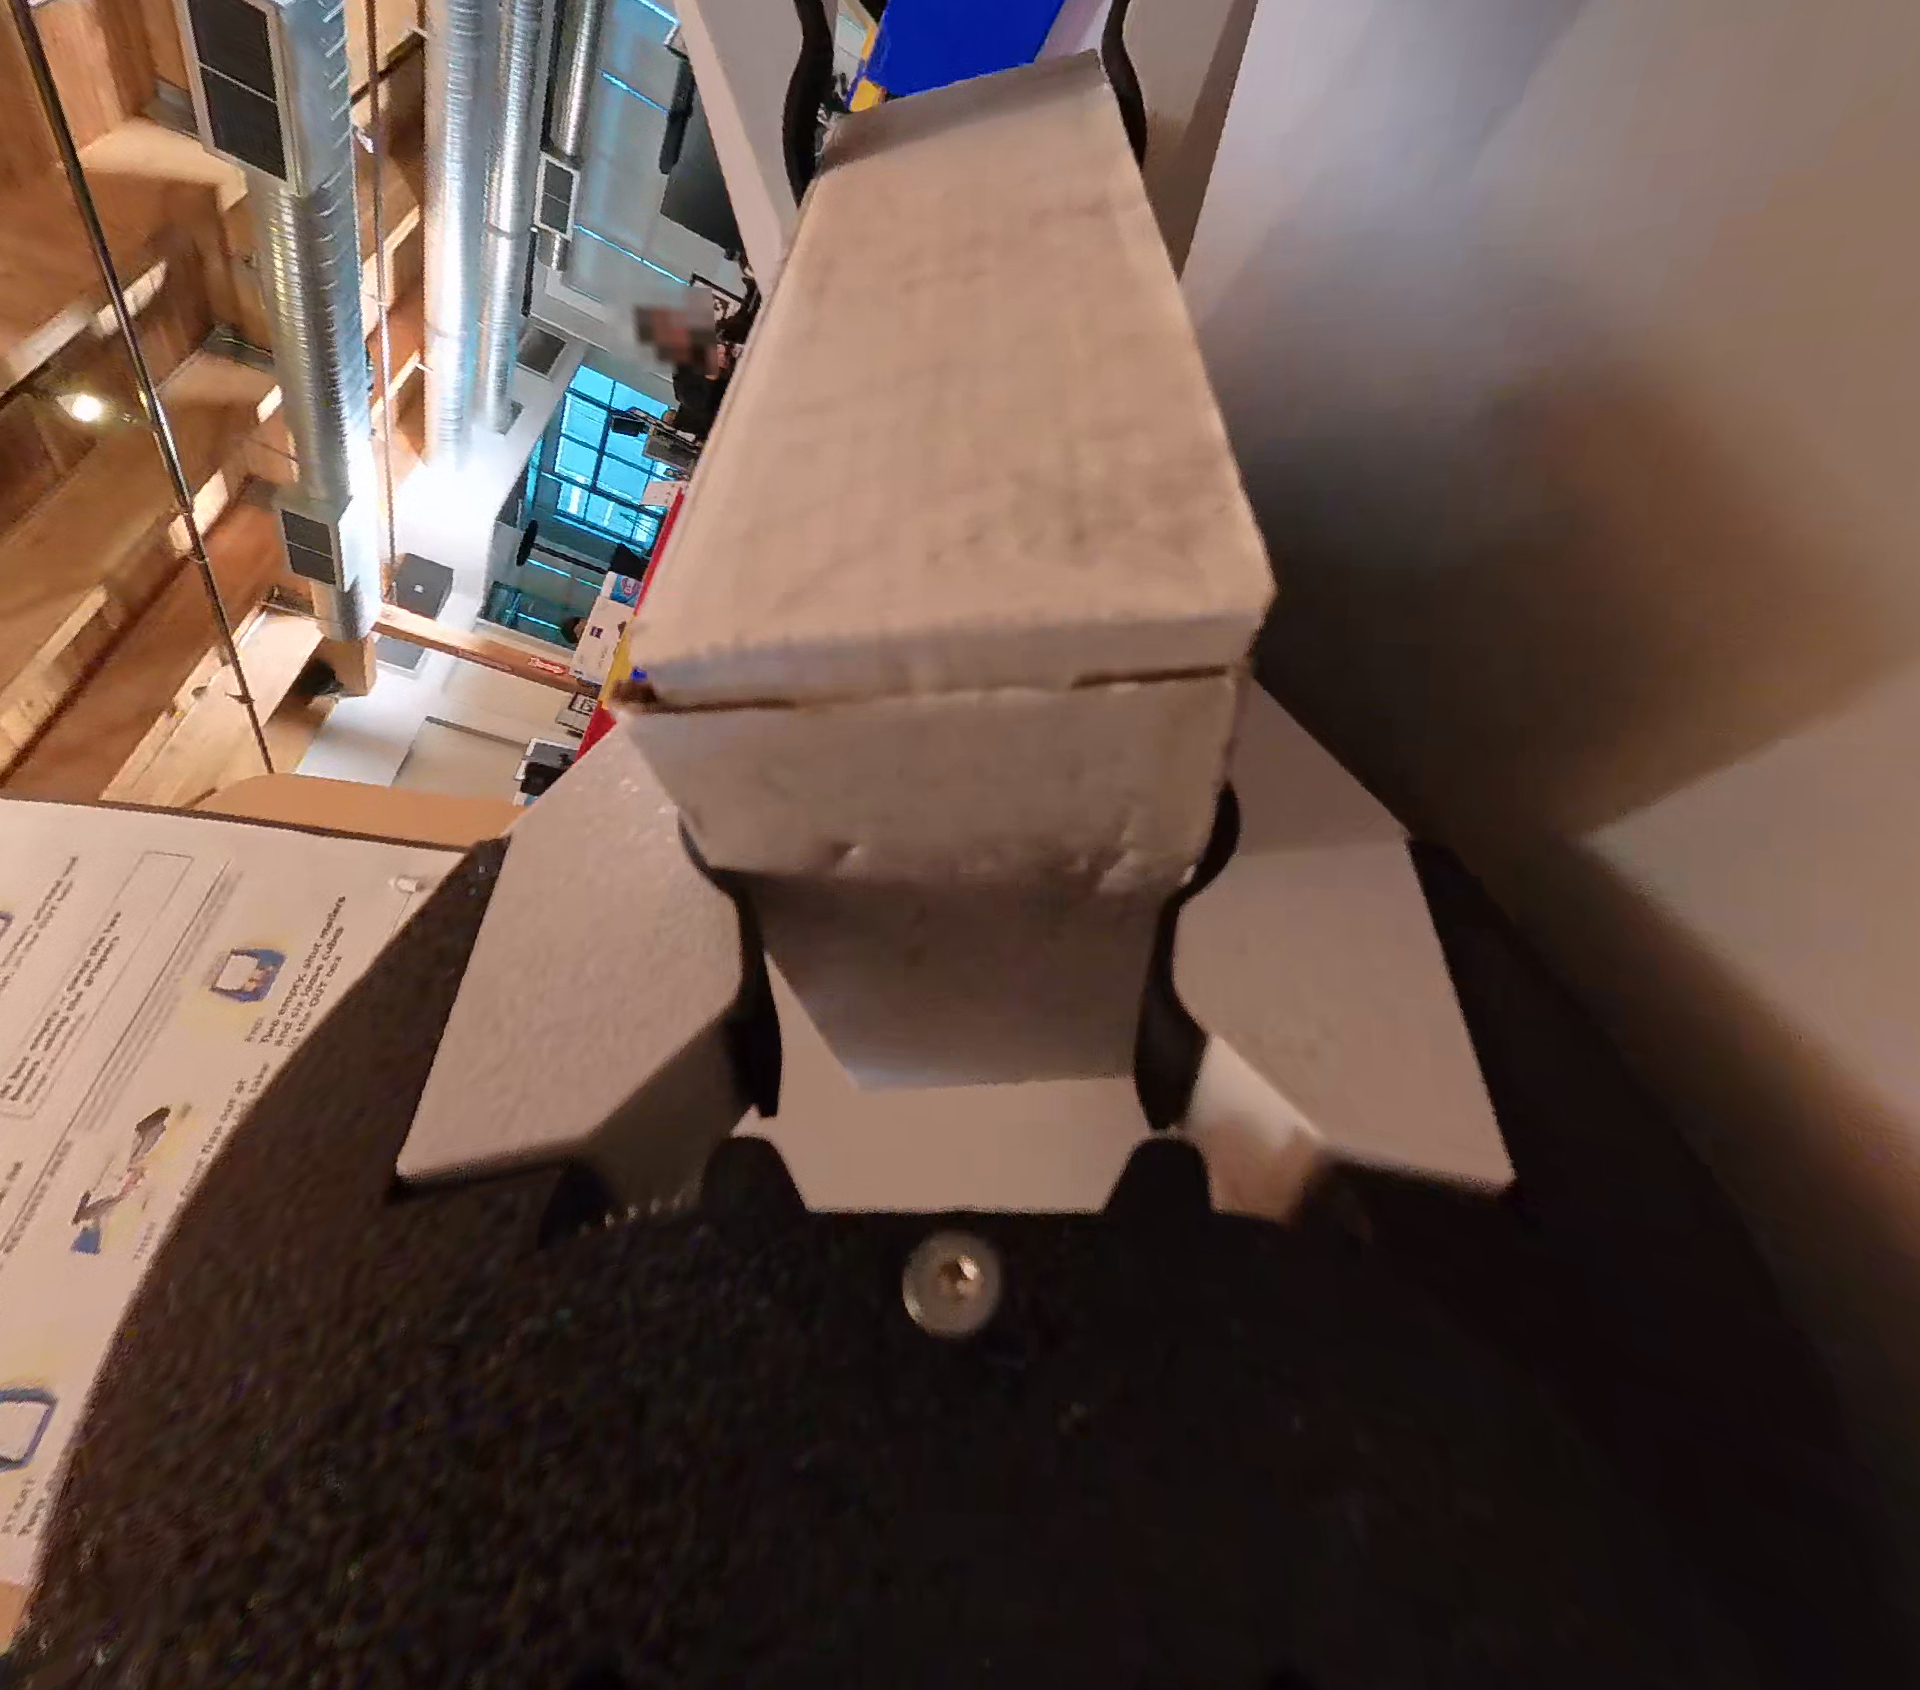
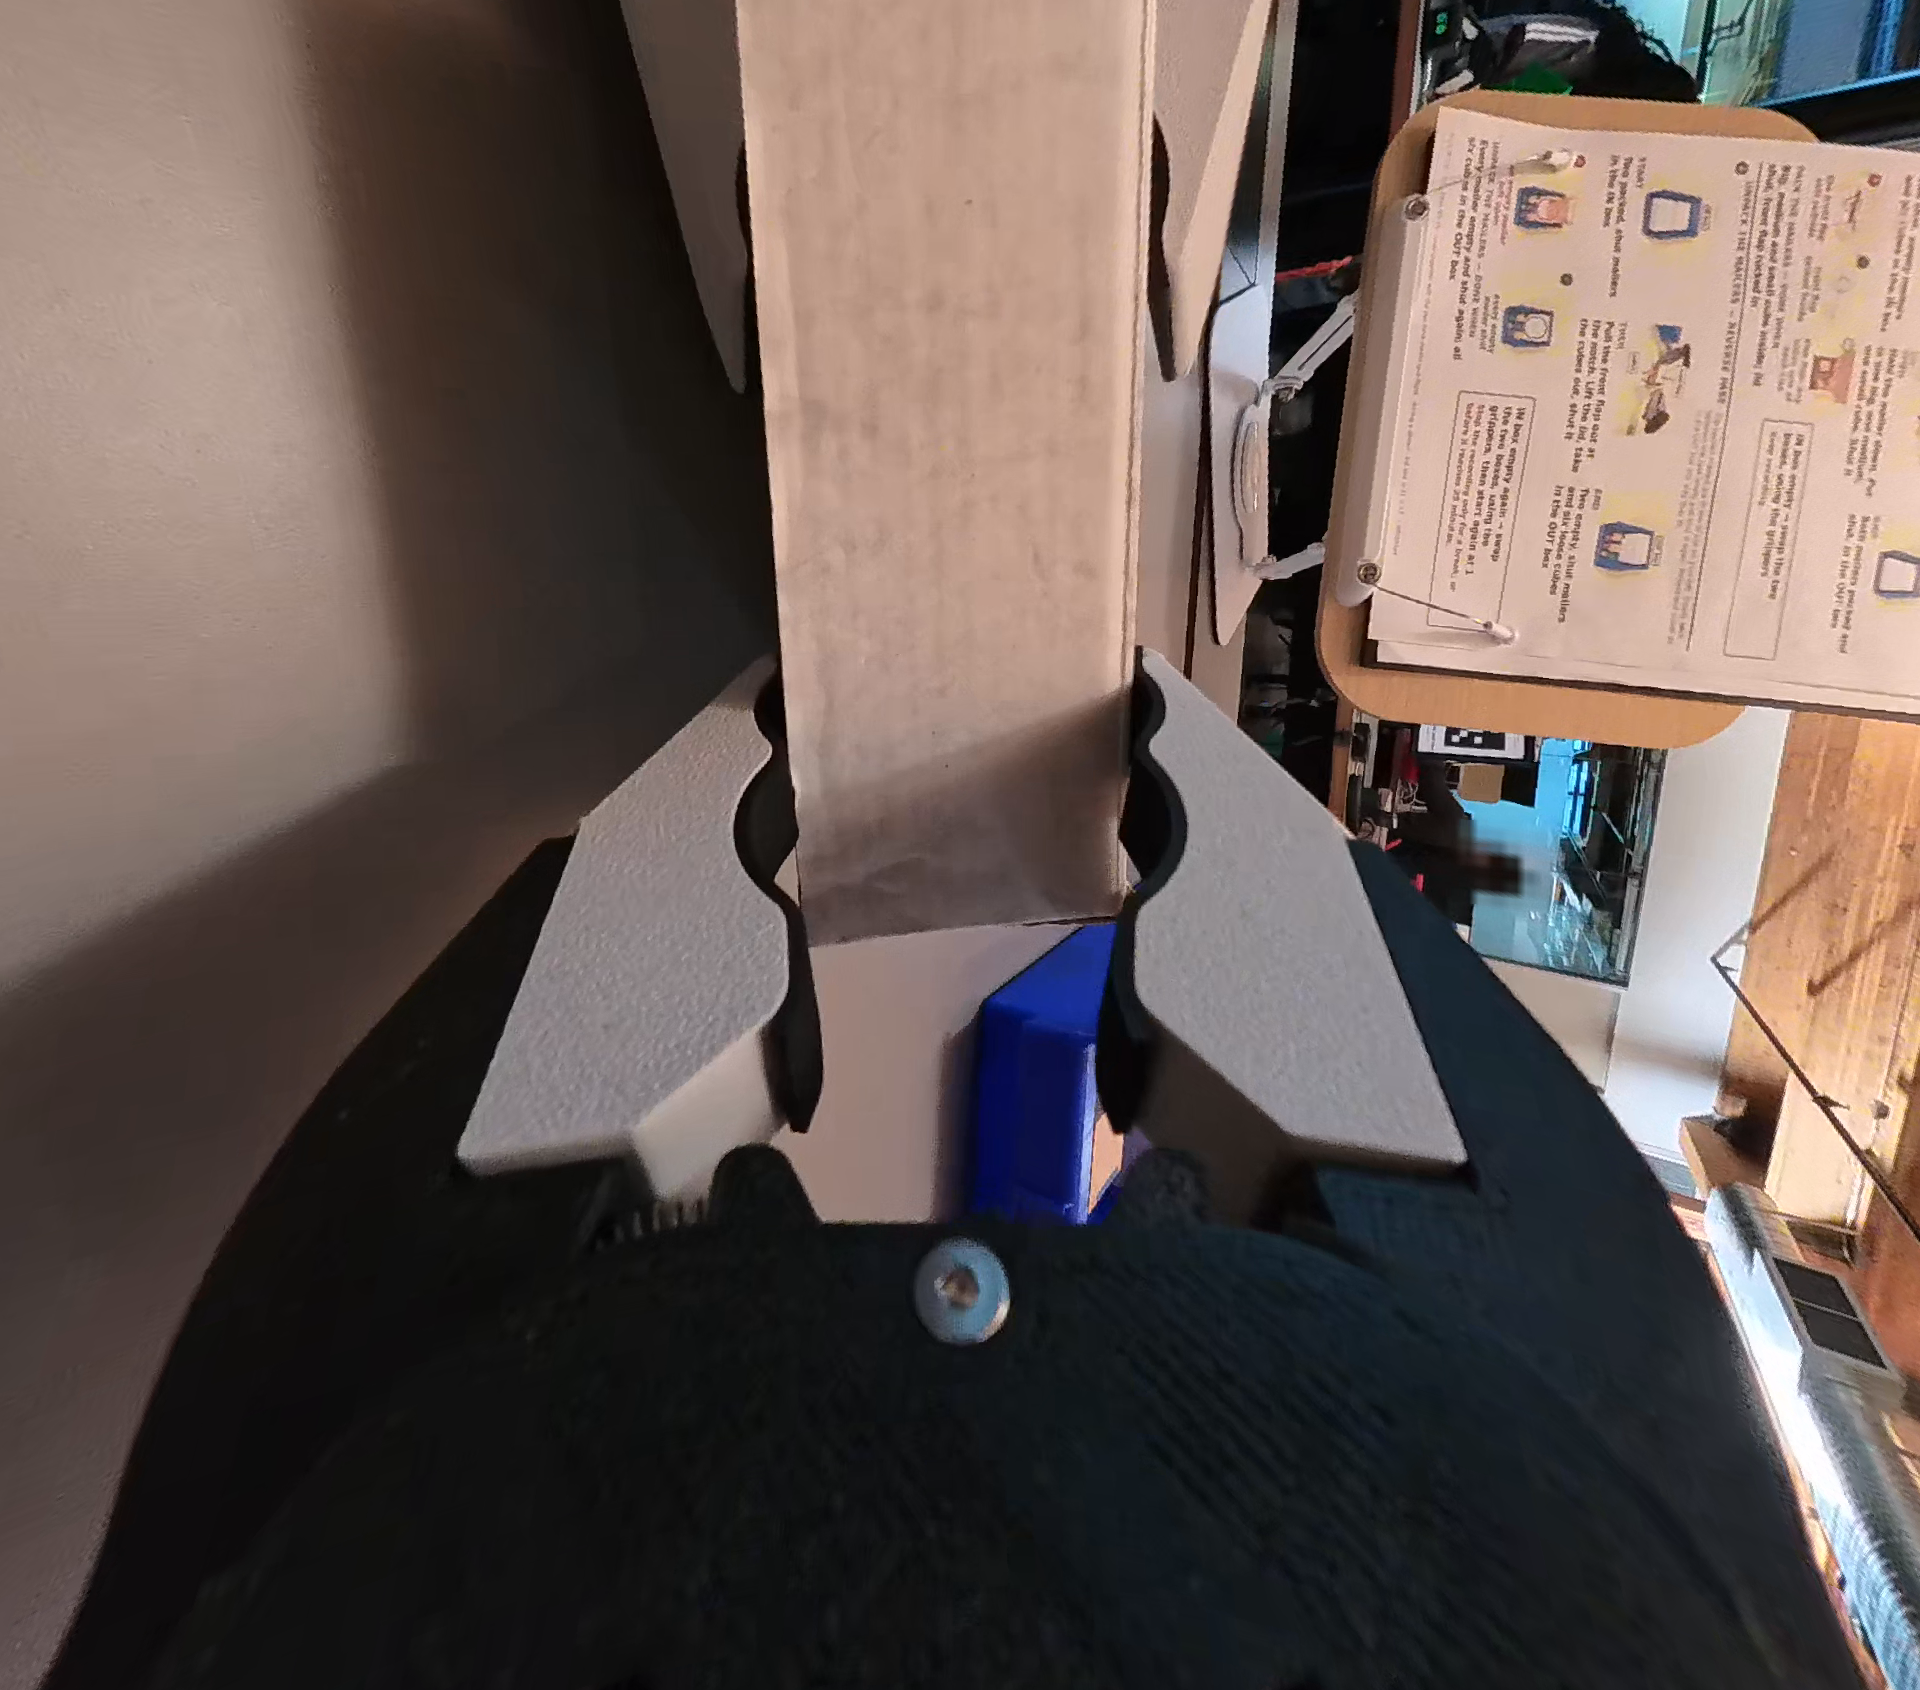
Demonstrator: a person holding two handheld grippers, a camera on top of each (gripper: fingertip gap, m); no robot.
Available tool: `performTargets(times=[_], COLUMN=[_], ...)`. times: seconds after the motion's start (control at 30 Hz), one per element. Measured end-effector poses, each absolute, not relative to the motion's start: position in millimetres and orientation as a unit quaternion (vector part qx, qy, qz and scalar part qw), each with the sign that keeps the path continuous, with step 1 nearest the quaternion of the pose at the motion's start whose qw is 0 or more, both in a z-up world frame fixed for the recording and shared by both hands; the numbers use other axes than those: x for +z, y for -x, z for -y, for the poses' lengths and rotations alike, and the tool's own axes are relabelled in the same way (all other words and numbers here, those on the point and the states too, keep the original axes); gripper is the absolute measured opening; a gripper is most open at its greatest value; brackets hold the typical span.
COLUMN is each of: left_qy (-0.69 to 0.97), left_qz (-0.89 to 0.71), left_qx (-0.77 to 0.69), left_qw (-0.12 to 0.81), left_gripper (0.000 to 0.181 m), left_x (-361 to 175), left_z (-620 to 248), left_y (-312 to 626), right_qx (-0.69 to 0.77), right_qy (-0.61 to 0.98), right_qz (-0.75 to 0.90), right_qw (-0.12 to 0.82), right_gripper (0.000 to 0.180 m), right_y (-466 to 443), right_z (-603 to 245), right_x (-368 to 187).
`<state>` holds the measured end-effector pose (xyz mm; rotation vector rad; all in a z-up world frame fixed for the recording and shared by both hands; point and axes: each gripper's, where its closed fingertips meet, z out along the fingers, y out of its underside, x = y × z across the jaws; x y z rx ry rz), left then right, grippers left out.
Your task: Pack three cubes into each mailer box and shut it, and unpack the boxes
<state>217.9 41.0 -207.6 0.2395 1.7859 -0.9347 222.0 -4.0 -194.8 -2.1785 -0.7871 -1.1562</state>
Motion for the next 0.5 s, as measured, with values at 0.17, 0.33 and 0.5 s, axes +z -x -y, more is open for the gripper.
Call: performTargets(times=[0.17,0.33,0.5], left_qy=[-0.115,-0.098,-0.085], left_qz=[-0.751,-0.76,-0.768], left_qx=[-0.363,-0.367,-0.374], left_qw=[0.54,0.527,0.513], left_gripper=[0.078,0.078,0.078], left_x=[-211.1,-212.1,-212.8], left_z=[-38.8,-40.8,-43.5], left_y=[-218.5,-219.6,-220.9], right_qx=[-0.437,-0.545,-0.609], right_qy=[0.817,0.736,0.674], right_qz=[0.283,0.31,0.368], right_qw=[0.247,0.255,0.199], right_gripper=[0.062,0.081,0.069], right_y=[-220.9,-207.0,-190.7], right_z=[9.5,-4.1,-4.2], right_x=[-202.1,-179.4,-175.9])
